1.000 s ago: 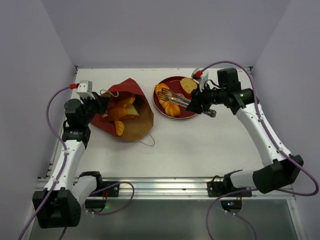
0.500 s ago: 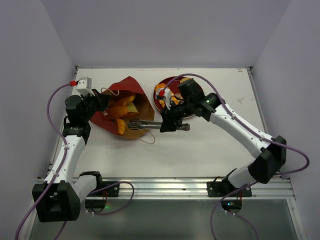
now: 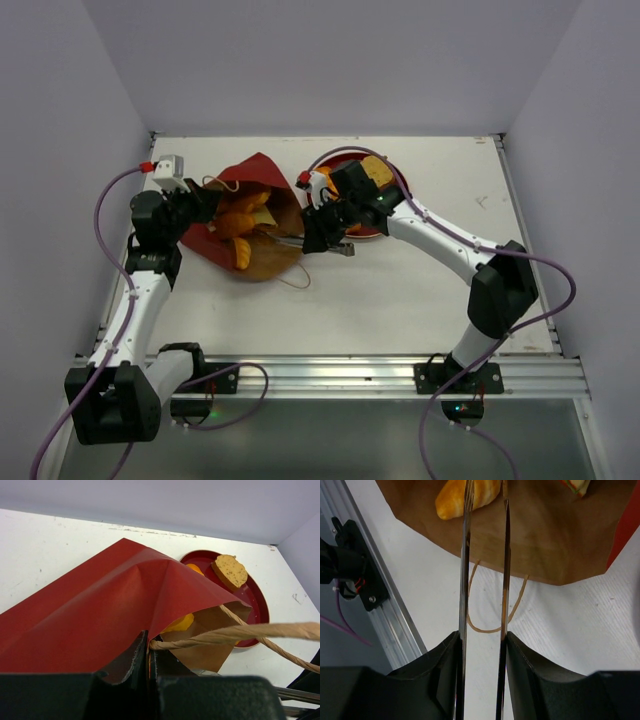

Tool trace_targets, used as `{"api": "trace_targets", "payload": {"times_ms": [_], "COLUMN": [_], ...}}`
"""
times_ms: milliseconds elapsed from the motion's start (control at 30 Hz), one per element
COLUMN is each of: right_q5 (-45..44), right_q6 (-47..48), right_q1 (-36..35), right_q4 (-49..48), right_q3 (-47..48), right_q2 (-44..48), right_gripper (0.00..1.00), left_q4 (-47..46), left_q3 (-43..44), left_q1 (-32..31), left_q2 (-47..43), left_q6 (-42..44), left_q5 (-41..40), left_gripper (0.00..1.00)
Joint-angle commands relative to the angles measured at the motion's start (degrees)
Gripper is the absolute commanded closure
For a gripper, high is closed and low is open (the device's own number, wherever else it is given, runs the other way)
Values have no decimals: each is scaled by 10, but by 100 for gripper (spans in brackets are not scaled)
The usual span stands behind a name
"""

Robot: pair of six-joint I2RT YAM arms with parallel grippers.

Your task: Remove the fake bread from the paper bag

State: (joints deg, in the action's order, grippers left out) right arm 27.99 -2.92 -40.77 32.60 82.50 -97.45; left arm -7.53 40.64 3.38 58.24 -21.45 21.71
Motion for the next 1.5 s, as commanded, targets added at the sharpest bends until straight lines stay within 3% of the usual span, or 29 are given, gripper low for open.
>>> {"api": "trace_targets", "payload": {"times_ms": [0,467,1467], "right_q5": [9,-11,-58], "right_q6": [-20,-26,5], "right_q1": [-8,-8,3], "right_q4": [-43,-36,-30], "right_q3": [29,104,55], "right_q2": [12,-46,-12], "right_gripper": [57,55,53], "left_q4": [-27,-28,-25], "left_q3": [-4,-7,-11], "left_q1": [5,5,5], "left_q2": [-12,-22,-31], "left_q6": [4,4,16], "left_q5": [10,13,7], "left_gripper": [92,92,92]}}
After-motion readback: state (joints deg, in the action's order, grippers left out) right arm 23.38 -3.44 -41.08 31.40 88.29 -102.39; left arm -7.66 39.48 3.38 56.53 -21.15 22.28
